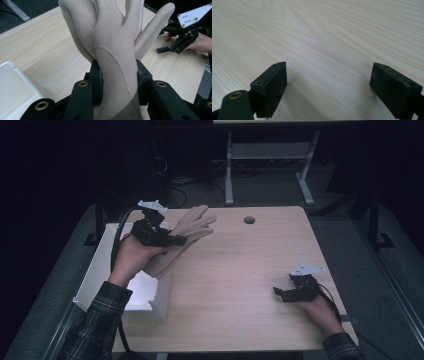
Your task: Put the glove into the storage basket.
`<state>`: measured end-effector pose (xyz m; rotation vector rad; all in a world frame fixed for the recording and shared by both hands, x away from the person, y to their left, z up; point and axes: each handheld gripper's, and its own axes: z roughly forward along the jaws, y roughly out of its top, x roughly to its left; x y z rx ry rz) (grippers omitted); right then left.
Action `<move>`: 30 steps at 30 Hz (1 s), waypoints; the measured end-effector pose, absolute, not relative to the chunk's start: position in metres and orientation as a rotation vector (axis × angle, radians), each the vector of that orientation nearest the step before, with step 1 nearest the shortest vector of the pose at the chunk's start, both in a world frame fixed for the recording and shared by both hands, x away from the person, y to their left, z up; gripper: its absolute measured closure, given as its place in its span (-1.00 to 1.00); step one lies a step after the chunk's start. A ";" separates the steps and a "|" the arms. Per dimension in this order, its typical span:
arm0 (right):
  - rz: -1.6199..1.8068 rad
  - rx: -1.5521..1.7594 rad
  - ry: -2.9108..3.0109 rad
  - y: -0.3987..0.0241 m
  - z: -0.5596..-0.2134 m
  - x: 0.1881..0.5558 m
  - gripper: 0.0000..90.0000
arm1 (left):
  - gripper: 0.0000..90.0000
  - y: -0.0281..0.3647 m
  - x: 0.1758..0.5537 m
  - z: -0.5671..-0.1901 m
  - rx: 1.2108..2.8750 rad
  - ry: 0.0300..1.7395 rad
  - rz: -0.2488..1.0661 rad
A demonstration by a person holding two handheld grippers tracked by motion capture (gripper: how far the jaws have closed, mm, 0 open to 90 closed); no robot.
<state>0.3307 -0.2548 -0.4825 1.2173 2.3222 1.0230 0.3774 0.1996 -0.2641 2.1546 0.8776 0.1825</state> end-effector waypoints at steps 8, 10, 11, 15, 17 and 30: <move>1.024 1.210 2.320 -0.256 -0.483 0.329 -0.69 | 0.47 0.235 0.377 -0.268 2.104 0.972 0.223; 1.023 1.217 2.319 -0.256 -0.483 0.328 -0.69 | 0.47 0.243 0.377 -0.269 2.096 0.995 0.229; 1.022 1.217 2.319 -0.256 -0.483 0.328 -0.69 | 0.47 0.247 0.376 -0.269 2.092 1.008 0.234; 1.023 1.217 2.319 -0.256 -0.483 0.328 -0.69 | 0.47 0.264 0.372 -0.271 2.079 1.067 0.270; 1.022 1.216 2.319 -0.256 -0.483 0.328 -0.69 | 0.47 0.273 0.370 -0.274 2.073 1.097 0.287; 1.023 1.207 2.327 -0.256 -0.482 0.329 -0.69 | 0.47 0.304 0.366 -0.317 2.057 1.247 0.315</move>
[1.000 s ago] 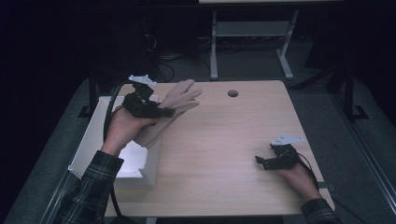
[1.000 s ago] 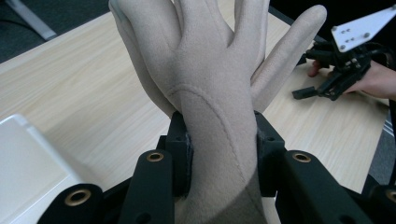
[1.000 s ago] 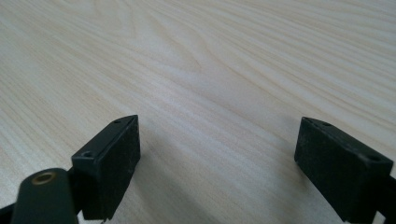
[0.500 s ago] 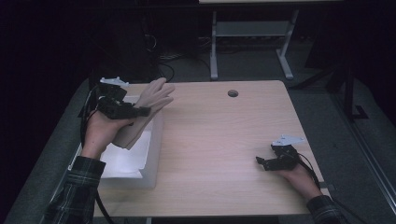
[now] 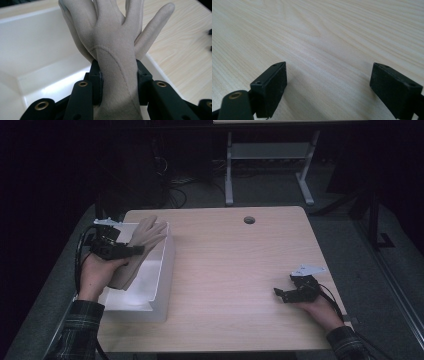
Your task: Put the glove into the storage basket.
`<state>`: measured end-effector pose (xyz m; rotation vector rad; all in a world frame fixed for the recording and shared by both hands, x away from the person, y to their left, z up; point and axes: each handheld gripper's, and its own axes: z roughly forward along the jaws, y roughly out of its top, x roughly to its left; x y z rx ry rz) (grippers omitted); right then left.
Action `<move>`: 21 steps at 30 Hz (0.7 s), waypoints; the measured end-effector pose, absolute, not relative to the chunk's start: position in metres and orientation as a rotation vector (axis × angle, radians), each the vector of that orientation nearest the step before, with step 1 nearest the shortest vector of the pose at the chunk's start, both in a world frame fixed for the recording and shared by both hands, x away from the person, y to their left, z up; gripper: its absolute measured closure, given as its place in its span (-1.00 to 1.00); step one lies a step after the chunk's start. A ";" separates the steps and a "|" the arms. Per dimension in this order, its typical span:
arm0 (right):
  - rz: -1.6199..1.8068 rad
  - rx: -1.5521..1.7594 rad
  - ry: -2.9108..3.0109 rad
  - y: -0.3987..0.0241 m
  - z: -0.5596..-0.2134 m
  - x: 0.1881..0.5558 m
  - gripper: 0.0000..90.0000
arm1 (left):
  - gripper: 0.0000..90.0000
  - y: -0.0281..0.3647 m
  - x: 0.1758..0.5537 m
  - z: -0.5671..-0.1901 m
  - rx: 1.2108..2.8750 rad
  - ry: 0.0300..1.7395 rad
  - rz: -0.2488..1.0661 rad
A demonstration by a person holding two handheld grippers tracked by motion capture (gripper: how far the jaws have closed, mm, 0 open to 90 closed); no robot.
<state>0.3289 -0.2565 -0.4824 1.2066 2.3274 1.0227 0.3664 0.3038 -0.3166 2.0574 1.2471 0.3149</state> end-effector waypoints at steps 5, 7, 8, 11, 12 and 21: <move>1.020 1.204 2.333 -0.256 -0.482 0.329 -0.69 | 0.46 0.305 0.369 -0.337 2.064 1.283 0.308; 1.020 1.204 2.333 -0.257 -0.482 0.329 -0.69 | 0.46 0.305 0.370 -0.344 2.071 1.297 0.306; 1.020 1.204 2.333 -0.257 -0.482 0.329 -0.69 | 0.47 0.305 0.371 -0.347 2.077 1.300 0.309; 1.027 1.204 2.333 -0.256 -0.482 0.329 -0.69 | 0.46 0.305 0.373 -0.355 2.067 1.318 0.304; 1.027 1.204 2.333 -0.256 -0.482 0.329 -0.69 | 0.46 0.306 0.373 -0.357 2.069 1.320 0.310; 1.027 1.202 2.335 -0.256 -0.482 0.330 -0.69 | 0.46 0.307 0.379 -0.383 2.121 1.359 0.289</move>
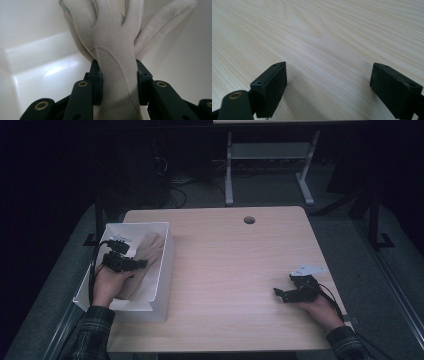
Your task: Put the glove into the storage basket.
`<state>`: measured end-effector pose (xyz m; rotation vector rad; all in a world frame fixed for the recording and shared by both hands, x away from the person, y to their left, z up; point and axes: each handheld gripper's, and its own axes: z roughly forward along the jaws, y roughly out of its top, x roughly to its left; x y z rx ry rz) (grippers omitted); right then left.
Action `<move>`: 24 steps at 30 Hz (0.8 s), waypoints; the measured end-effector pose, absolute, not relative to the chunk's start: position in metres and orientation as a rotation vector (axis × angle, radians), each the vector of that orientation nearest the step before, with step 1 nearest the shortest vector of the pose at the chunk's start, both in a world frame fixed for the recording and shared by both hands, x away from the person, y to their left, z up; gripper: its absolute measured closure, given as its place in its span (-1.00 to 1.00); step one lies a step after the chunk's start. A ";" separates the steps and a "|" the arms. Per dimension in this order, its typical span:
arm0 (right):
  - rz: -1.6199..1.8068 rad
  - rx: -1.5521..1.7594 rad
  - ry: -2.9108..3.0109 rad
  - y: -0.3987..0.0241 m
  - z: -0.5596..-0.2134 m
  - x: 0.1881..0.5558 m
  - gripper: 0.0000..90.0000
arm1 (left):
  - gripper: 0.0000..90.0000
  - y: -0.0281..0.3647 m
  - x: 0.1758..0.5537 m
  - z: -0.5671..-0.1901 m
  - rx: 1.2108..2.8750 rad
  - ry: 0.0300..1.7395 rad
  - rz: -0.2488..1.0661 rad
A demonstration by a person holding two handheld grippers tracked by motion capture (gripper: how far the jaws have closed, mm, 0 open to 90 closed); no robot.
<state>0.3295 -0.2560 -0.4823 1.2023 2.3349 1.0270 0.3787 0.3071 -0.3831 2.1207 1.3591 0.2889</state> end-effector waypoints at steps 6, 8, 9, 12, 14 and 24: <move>1.028 1.202 2.335 -0.256 -0.482 0.330 -0.69 | 0.44 0.308 0.382 -0.400 2.145 1.374 0.255; 1.028 1.202 2.336 -0.256 -0.482 0.330 -0.69 | 0.42 0.309 0.383 -0.405 2.153 1.378 0.240; 1.028 1.202 2.336 -0.256 -0.482 0.330 -0.69 | 0.41 0.309 0.383 -0.408 2.155 1.379 0.232; 1.028 1.202 2.336 -0.256 -0.482 0.330 -0.69 | 0.34 0.309 0.384 -0.415 2.168 1.382 0.216; 1.029 1.202 2.336 -0.256 -0.482 0.330 -0.69 | 0.21 0.310 0.385 -0.419 2.171 1.391 0.204; 1.029 1.202 2.336 -0.256 -0.482 0.330 -0.69 | -0.36 0.314 0.384 -0.403 2.130 1.354 0.247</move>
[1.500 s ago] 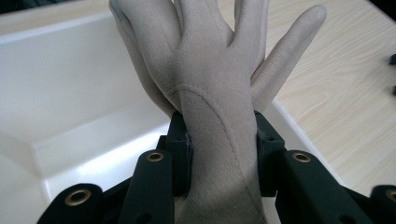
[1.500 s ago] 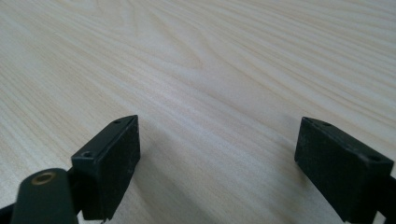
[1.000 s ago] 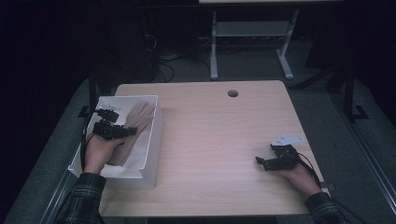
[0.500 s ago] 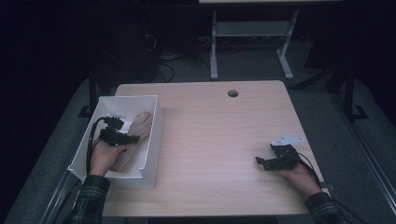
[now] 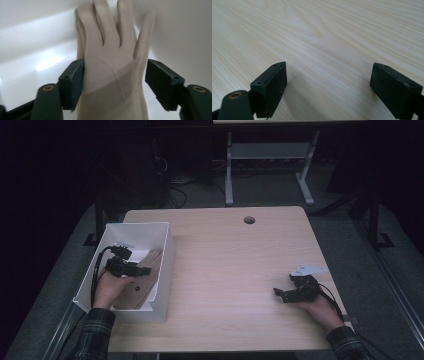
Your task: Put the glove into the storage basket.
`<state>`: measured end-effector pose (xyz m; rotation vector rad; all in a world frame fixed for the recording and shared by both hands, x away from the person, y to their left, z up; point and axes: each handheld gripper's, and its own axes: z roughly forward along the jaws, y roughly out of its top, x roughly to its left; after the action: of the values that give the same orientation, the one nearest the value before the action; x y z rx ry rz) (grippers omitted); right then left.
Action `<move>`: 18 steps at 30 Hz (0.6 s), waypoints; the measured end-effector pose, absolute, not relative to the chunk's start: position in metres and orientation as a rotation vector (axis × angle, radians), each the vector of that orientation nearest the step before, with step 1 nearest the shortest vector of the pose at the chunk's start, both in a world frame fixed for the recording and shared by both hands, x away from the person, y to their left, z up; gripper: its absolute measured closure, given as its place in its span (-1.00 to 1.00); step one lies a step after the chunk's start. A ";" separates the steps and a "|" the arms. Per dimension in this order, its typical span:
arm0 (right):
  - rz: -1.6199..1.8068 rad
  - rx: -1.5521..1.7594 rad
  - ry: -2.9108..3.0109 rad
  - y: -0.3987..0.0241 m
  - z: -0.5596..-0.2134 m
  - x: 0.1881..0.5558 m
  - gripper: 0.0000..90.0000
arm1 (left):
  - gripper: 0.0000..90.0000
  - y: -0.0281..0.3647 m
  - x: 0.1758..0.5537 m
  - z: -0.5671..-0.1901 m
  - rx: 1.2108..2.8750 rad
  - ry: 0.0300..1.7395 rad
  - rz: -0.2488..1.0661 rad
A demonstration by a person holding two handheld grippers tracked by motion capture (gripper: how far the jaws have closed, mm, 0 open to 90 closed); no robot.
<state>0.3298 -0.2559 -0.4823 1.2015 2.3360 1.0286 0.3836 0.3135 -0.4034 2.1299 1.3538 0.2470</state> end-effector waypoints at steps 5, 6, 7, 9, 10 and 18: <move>1.028 1.201 2.336 -0.256 -0.482 0.330 -0.69 | -0.45 0.314 0.384 -0.385 2.101 1.332 0.268; 1.029 1.201 2.336 -0.256 -0.482 0.330 -0.69 | -0.51 0.314 0.384 -0.381 2.102 1.325 0.275; 1.029 1.201 2.336 -0.256 -0.482 0.330 -0.69 | -0.51 0.314 0.384 -0.380 2.106 1.321 0.279; 1.029 1.202 2.336 -0.256 -0.482 0.330 -0.69 | -0.58 0.313 0.384 -0.374 2.100 1.312 0.296; 1.028 1.202 2.336 -0.256 -0.482 0.330 -0.69 | -0.61 0.313 0.384 -0.372 2.094 1.314 0.297; 1.029 1.200 2.339 -0.256 -0.482 0.330 -0.69 | -0.64 0.311 0.383 -0.346 2.065 1.264 0.322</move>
<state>0.3299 -0.2558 -0.4823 1.1996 2.3391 1.0293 0.3826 0.3106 -0.3458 2.0646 1.2635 0.3225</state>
